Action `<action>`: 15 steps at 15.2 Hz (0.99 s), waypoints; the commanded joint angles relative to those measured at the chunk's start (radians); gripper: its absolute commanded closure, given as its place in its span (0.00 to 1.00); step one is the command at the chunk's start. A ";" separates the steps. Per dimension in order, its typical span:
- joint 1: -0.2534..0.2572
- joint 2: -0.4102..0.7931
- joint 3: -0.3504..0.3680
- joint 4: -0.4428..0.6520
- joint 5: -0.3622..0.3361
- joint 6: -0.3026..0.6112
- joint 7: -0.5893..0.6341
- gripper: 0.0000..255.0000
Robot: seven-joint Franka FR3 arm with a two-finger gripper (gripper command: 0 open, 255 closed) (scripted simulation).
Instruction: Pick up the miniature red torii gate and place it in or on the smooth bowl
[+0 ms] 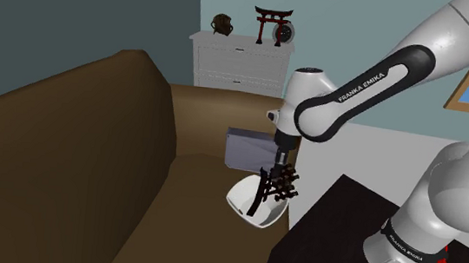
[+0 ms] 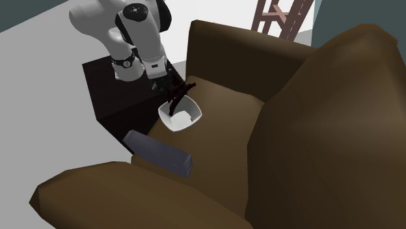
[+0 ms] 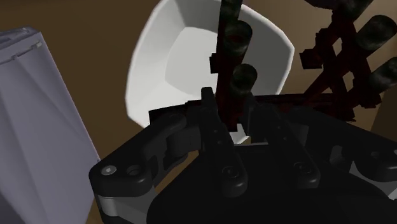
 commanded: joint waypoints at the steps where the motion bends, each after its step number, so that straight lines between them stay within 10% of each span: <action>1: -0.023 0.056 -0.012 0.082 -0.028 -0.027 -0.007 1.00; 15: -0.032 0.269 -0.015 0.103 -0.047 0.163 -0.017 1.00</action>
